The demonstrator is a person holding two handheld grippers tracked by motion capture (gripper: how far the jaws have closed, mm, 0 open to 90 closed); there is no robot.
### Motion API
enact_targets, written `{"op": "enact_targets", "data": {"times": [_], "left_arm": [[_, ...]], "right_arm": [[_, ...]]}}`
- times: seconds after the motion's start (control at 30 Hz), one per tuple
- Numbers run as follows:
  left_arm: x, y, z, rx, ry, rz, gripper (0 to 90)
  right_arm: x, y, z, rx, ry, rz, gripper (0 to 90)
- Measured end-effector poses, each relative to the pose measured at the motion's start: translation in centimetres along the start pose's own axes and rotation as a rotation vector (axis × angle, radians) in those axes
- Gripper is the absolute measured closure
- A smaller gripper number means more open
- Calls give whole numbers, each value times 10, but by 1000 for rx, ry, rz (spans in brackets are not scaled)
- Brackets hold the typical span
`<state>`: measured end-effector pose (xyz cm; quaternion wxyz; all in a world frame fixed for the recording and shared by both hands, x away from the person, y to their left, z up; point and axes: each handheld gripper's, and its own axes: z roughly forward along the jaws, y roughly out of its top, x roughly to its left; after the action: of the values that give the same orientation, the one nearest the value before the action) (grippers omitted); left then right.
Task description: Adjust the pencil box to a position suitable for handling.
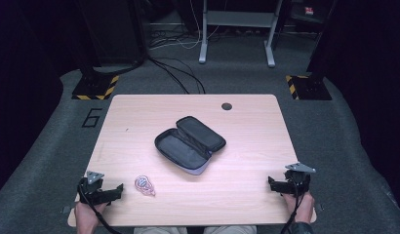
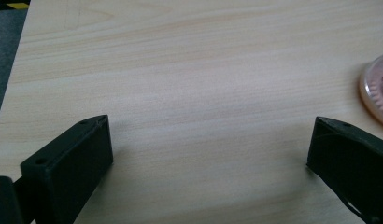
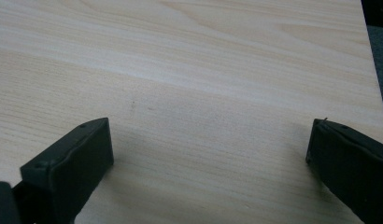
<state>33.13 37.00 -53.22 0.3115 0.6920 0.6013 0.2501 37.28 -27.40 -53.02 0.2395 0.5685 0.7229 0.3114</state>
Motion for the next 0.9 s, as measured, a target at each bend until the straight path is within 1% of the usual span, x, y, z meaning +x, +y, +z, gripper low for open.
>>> {"op": "enact_targets", "data": {"times": [0.03,0.07,0.1,0.2,0.23,0.27,0.3,0.33,0.37,0.4,0.43,0.47,0.5,0.53,0.57,0.6,0.73,0.77,0.8,0.83,0.9], "left_arm": [[1,1,-1,-1,0,4,3],[0,1,-1,-7,2,-13,3],[-1,2,-2,2,0,-17,3],[-9,9,-6,-2,-9,-16,3],[-13,11,-6,-11,-9,-11,3],[-16,13,-7,-7,-15,-11,3],[-16,13,-7,-7,-15,-11,3],[-23,18,-9,-3,-21,6,3],[-23,18,-9,-3,-21,6,3],[-30,21,-9,-6,-30,8,3],[-35,23,-8,-16,-32,6,3],[-40,24,-9,-8,-37,9,3],[-43,26,-9,-9,-41,22,3],[-43,26,-9,-9,-41,22,3],[-52,28,-8,-21,-43,17,3],[-52,28,-8,-21,-43,17,3],[-68,31,-5,-16,-56,32,3],[-72,31,-5,-3,-65,42,3],[-78,31,-4,-3,-69,46,3],[-78,31,-4,-3,-69,46,4],[-83,31,-4,5,-72,60,4]], "right_arm": [[0,0,0,0,0,0,1],[0,0,0,-3,-2,2,1],[0,0,0,1,-1,0,2],[0,0,0,-3,3,0,3],[0,0,0,-2,2,1,3],[0,0,0,-7,1,-2,4],[0,0,0,-7,1,-2,4],[-1,0,0,-1,2,-8,6],[-1,0,0,-3,4,-14,7],[-1,0,0,-2,4,-13,7],[-1,0,0,-3,4,-13,7],[-1,0,-1,-3,4,-12,9],[-1,0,-1,-3,4,-13,8],[-1,0,0,-4,4,-12,9],[-1,0,0,-4,4,-12,9],[-1,0,0,-4,4,-12,9],[-1,0,-1,-4,3,-12,10],[-1,0,-1,-4,3,-12,11],[-1,0,-1,-5,3,-12,13],[-1,0,-1,-6,3,-11,13],[-1,0,-1,-6,3,-12,16]]}}
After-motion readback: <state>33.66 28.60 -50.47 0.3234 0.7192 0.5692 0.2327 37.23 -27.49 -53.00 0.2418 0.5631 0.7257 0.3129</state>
